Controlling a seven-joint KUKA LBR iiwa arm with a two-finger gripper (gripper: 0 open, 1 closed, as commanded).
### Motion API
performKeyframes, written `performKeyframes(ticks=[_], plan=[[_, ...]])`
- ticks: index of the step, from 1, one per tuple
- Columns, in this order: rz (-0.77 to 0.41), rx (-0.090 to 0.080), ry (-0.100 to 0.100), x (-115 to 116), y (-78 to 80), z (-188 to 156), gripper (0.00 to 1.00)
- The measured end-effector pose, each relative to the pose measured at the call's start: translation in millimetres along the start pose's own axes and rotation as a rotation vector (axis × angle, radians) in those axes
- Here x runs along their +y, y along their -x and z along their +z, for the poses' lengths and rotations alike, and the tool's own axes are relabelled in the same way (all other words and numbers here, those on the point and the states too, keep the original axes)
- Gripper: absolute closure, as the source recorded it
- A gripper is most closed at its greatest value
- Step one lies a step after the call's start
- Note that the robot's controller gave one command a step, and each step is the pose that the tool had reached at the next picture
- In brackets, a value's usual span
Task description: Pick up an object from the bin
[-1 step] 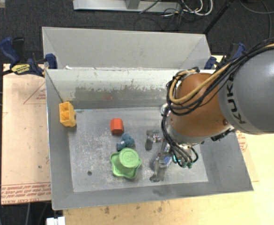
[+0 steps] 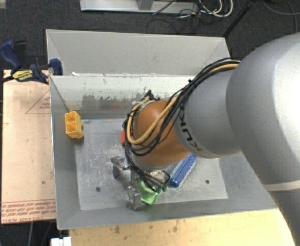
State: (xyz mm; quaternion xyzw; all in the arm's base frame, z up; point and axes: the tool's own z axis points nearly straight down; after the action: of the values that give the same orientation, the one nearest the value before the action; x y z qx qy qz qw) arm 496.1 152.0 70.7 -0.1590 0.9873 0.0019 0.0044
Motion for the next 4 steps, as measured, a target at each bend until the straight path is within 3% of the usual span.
performKeyframes(ticks=[1, 2, 3, 4], plan=[[0.002, -0.001, -0.004, -58, -20.5, -1, 0.00], [-0.002, -0.004, -0.003, -56, -19.0, -2, 1.00], [-0.365, 0.000, -0.004, -91, -4.2, -178, 1.00], [-0.143, 0.013, 0.002, -60, -24.3, -93, 1.00]])
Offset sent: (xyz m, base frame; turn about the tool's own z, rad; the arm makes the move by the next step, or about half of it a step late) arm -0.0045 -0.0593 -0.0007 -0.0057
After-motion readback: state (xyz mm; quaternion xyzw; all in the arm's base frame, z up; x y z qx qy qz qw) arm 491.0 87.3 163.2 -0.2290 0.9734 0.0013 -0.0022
